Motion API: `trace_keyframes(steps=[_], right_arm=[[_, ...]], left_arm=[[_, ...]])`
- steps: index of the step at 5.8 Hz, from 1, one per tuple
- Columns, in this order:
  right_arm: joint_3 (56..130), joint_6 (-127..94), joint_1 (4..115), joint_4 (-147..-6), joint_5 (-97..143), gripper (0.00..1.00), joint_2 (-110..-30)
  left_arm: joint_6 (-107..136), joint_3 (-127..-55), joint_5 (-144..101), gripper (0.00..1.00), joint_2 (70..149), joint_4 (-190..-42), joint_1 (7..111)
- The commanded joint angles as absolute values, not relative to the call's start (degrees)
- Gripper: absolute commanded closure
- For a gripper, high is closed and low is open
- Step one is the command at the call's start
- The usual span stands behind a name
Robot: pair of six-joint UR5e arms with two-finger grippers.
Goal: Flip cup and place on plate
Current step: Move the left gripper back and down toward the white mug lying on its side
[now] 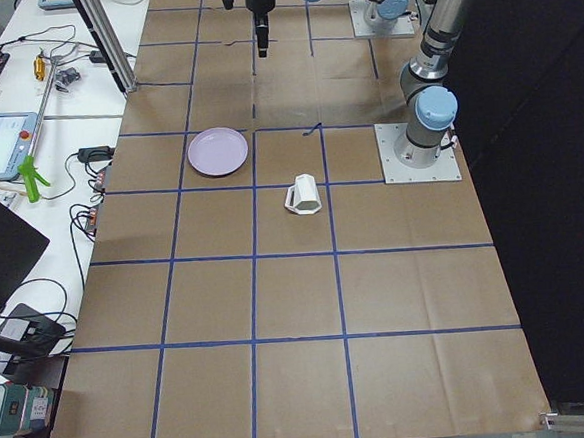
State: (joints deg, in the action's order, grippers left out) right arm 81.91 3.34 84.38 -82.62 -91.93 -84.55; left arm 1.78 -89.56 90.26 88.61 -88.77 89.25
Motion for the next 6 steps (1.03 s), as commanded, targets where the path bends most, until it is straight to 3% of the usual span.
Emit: trace_keyframes(steps=[1, 3, 6], right_arm=[[81.9, 3.3, 84.4, -82.6, -91.9, 0.0, -84.6], [81.9, 3.3, 84.4, -82.6, -91.9, 0.0, -84.6], [81.9, 3.3, 84.4, -82.6, -91.9, 0.0, -84.6]], left_arm=[[1.4, -89.6, 90.2, 0.0, 88.7, -88.7, 89.0], [-1.7, -89.6, 90.5, 0.0, 88.4, -88.8, 85.5], [-20.3, -89.8, 89.8, 0.0, 86.5, -92.7, 69.0]])
